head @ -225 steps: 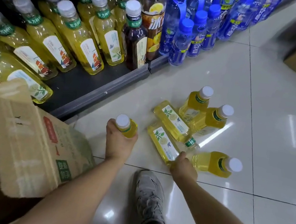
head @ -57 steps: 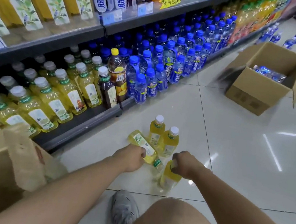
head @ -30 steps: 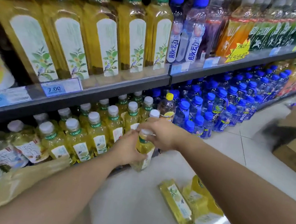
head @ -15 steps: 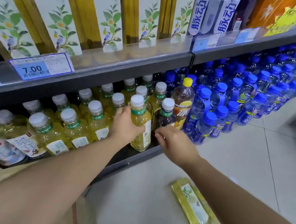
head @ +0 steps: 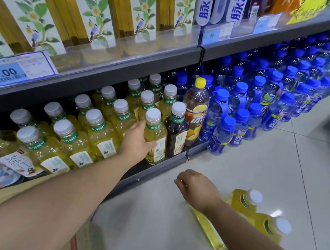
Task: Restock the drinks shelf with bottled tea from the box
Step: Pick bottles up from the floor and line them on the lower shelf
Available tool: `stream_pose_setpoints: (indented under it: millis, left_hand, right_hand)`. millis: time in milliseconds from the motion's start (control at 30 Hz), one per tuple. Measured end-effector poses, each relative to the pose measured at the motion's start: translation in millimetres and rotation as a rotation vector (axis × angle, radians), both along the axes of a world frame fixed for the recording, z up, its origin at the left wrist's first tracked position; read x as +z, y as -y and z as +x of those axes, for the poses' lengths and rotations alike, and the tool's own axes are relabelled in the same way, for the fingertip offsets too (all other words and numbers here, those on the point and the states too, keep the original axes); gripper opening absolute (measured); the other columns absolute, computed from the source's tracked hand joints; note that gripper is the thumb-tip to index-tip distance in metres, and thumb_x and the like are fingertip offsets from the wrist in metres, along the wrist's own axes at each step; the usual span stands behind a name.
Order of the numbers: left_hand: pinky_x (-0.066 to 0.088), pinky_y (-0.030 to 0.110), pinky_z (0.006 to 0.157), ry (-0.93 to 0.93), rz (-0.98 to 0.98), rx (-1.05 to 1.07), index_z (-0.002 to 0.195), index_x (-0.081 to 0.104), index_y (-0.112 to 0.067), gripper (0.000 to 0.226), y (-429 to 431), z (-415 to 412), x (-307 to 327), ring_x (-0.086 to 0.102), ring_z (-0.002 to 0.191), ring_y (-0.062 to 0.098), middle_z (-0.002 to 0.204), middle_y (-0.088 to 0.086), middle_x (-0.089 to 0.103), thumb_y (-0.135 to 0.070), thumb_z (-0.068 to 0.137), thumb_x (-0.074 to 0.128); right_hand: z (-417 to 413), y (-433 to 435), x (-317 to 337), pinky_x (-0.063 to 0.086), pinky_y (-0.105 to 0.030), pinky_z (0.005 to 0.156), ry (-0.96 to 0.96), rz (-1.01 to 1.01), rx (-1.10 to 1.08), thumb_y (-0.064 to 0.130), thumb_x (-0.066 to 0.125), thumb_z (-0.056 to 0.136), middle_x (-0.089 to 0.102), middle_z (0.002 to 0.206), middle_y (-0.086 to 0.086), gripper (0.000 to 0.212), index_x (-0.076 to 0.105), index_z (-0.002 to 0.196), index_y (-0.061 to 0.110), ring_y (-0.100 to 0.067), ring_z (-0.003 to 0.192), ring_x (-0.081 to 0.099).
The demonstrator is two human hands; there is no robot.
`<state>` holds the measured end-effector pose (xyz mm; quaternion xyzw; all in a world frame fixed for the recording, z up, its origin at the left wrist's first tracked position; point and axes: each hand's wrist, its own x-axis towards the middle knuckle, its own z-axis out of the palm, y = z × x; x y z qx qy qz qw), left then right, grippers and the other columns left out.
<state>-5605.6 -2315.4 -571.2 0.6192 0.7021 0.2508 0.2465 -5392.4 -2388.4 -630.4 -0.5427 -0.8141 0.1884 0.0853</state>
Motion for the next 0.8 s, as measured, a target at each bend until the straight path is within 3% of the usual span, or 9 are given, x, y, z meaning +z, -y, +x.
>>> stream_pose_setpoints:
  millis: [133, 200, 267, 333, 467, 633, 800]
  left_hand:
    - [0.052, 0.047, 0.099, -0.117, 0.022, 0.079, 0.150, 0.037, -0.018, 0.074, 14.1, 6.9, -6.4, 0.058, 0.119, 0.030, 0.133, 0.010, 0.058, -0.020, 0.087, 0.075]
    - [0.050, 0.045, 0.100, -0.080, 0.021, 0.178, 0.149, 0.038, -0.016, 0.073, 25.2, 19.7, -8.4, 0.056, 0.118, 0.033, 0.131, 0.013, 0.057, -0.018, 0.086, 0.075]
    - [0.044, 0.044, 0.103, 0.005, -0.010, 0.302, 0.142, 0.045, -0.010, 0.066, 41.0, 38.8, -10.6, 0.050, 0.123, 0.036, 0.134, 0.016, 0.051, -0.019, 0.085, 0.076]
    - [0.044, 0.046, 0.101, -0.024, -0.035, 0.325, 0.131, 0.051, -0.009, 0.053, 62.2, 61.2, -16.4, 0.046, 0.124, 0.038, 0.135, 0.016, 0.046, -0.022, 0.086, 0.074]
    - [0.048, 0.039, 0.088, -0.135, -0.071, -0.132, 0.116, 0.056, -0.019, 0.027, 112.9, 107.3, -51.7, 0.047, 0.118, 0.026, 0.120, 0.002, 0.050, -0.022, 0.091, 0.066]
    - [0.048, 0.041, 0.093, -0.434, -0.179, -0.750, 0.125, 0.051, -0.019, 0.034, 166.2, 140.3, -114.2, 0.043, 0.122, 0.025, 0.130, 0.001, 0.046, -0.021, 0.091, 0.054]
    - [0.045, 0.040, 0.098, -0.432, -0.290, -0.856, 0.127, 0.051, -0.020, 0.035, 189.0, 144.4, -153.1, 0.042, 0.123, 0.024, 0.132, 0.001, 0.045, -0.023, 0.093, 0.053]
  right_hand:
    - [11.6, 11.9, 4.2, 0.051, -0.034, 0.075, 0.029, -0.037, -0.042, 0.037, 0.042, 0.101, 0.061, 0.099, 0.000, 0.029, 0.065, 0.103, 0.020, -0.021, 0.090, 0.061]
    - [22.5, 20.1, 11.5, 0.051, -0.035, 0.074, 0.047, -0.061, -0.074, 0.037, 0.043, 0.100, 0.060, 0.101, -0.001, 0.028, 0.065, 0.104, 0.020, -0.023, 0.092, 0.061]
    - [36.3, 32.0, 17.3, 0.051, -0.036, 0.073, 0.083, -0.086, -0.100, 0.035, 0.043, 0.100, 0.059, 0.101, -0.004, 0.028, 0.064, 0.102, 0.017, -0.026, 0.092, 0.061]
    - [52.4, 49.1, 14.7, 0.050, -0.036, 0.072, 0.146, -0.129, -0.144, 0.033, 0.043, 0.099, 0.059, 0.101, -0.008, 0.027, 0.062, 0.099, 0.013, -0.031, 0.093, 0.061]
    - [85.9, 101.8, -19.5, 0.049, -0.035, 0.080, 0.226, -0.339, -0.336, 0.025, 0.048, 0.096, 0.058, 0.115, -0.010, 0.023, 0.061, 0.112, 0.014, -0.032, 0.105, 0.061]
    - [114.3, 159.9, -88.0, 0.050, -0.035, 0.091, 0.278, -0.537, -0.569, 0.014, 0.046, 0.092, 0.058, 0.118, -0.008, 0.033, 0.056, 0.123, 0.012, -0.028, 0.111, 0.059]
    - [120.4, 165.9, -125.8, 0.047, -0.035, 0.086, 0.268, -0.557, -0.719, 0.021, 0.048, 0.092, 0.061, 0.113, -0.003, 0.026, 0.053, 0.117, 0.018, -0.025, 0.115, 0.049]
